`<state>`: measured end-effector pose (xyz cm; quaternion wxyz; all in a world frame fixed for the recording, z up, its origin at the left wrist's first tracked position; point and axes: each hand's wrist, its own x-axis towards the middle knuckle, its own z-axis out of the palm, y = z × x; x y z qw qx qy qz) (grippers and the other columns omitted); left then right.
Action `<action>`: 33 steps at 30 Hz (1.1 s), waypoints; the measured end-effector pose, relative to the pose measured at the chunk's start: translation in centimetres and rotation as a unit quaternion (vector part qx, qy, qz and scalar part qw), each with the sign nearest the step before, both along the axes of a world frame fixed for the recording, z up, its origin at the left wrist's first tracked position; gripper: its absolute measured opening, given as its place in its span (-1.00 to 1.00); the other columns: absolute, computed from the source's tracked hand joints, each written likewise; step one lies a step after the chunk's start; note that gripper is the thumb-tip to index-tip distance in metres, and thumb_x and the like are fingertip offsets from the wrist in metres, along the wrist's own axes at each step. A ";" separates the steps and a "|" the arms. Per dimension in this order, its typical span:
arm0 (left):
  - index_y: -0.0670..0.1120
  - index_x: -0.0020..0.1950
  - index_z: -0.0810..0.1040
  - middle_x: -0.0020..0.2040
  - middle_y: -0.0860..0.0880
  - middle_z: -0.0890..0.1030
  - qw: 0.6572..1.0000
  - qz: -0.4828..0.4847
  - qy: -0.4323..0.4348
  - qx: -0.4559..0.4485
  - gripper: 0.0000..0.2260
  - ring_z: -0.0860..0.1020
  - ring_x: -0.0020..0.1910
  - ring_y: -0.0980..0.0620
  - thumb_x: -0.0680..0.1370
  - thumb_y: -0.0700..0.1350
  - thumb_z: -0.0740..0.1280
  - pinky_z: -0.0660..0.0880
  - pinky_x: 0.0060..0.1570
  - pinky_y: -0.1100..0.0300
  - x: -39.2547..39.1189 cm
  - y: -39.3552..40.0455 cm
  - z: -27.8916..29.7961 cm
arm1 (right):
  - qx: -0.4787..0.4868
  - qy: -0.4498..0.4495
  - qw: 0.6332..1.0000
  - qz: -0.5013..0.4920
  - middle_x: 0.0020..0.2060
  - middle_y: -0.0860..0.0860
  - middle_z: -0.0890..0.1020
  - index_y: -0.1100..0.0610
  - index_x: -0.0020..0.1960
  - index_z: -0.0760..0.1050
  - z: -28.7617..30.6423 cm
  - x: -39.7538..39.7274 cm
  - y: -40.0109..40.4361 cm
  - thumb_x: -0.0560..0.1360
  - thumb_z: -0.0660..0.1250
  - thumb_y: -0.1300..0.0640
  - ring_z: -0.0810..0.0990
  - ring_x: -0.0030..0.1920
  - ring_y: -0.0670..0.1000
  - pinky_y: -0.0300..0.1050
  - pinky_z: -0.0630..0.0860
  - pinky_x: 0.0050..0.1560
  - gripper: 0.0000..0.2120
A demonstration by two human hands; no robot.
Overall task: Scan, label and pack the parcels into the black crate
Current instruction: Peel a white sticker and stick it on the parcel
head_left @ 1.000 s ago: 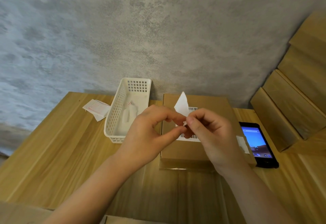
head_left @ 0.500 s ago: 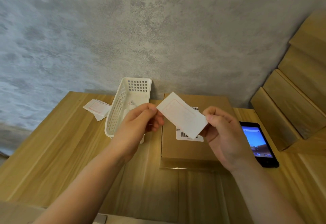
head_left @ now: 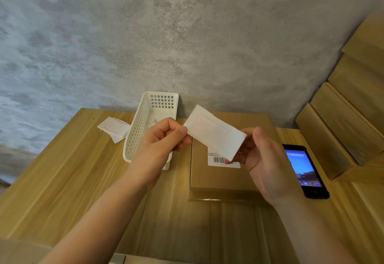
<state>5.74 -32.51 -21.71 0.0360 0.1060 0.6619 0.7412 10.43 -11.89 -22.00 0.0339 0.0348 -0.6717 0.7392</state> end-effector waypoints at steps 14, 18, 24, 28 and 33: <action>-0.09 -0.21 0.54 -0.26 -0.04 0.63 0.999 0.040 0.002 0.017 -0.82 0.51 -0.29 0.09 0.60 -0.22 0.27 0.49 -0.23 0.31 -0.4 0.0 -0.4 | 0.071 0.028 0.997 0.031 -0.14 0.10 0.69 0.24 0.02 0.59 -0.8 0.4 0.0 0.51 0.31 0.21 0.67 -0.16 0.04 -0.19 0.60 -0.16 -0.85; -0.10 -0.19 0.54 -0.25 -0.05 0.63 0.999 0.042 0.001 0.016 -0.83 0.51 -0.27 0.07 0.59 -0.20 0.28 0.49 -0.22 0.30 -0.4 0.0 -0.5 | 0.058 0.025 0.998 0.030 -0.14 0.08 0.69 0.20 0.04 0.58 -0.6 0.4 -0.2 0.51 0.36 0.16 0.68 -0.16 0.03 -0.21 0.60 -0.18 -0.85; -0.12 -0.18 0.54 -0.25 -0.05 0.63 0.999 0.045 0.004 0.018 -0.84 0.50 -0.30 0.10 0.59 -0.21 0.28 0.48 -0.25 0.32 -0.3 -0.1 -0.4 | 0.057 0.024 0.997 0.036 -0.13 0.06 0.70 0.17 0.05 0.58 -0.8 0.4 -0.1 0.49 0.34 0.18 0.68 -0.15 0.05 -0.19 0.60 -0.17 -0.84; -0.11 -0.19 0.54 -0.26 -0.04 0.63 0.999 0.044 0.006 0.016 -0.84 0.50 -0.30 0.12 0.59 -0.21 0.27 0.48 -0.25 0.33 -0.2 -0.2 -0.4 | 0.059 0.025 0.997 0.040 -0.12 0.08 0.69 0.21 0.03 0.58 -0.8 0.4 0.0 0.48 0.33 0.18 0.68 -0.15 0.06 -0.18 0.60 -0.16 -0.83; -0.10 -0.19 0.55 -0.25 -0.04 0.63 0.999 0.046 0.011 0.009 -0.84 0.50 -0.30 0.12 0.59 -0.20 0.28 0.48 -0.24 0.33 -0.2 -0.2 -0.5 | 0.057 0.024 0.998 0.026 -0.14 0.12 0.69 0.25 -0.01 0.59 -0.6 0.5 -0.3 0.44 0.33 0.15 0.67 -0.18 0.05 -0.20 0.60 -0.19 -0.79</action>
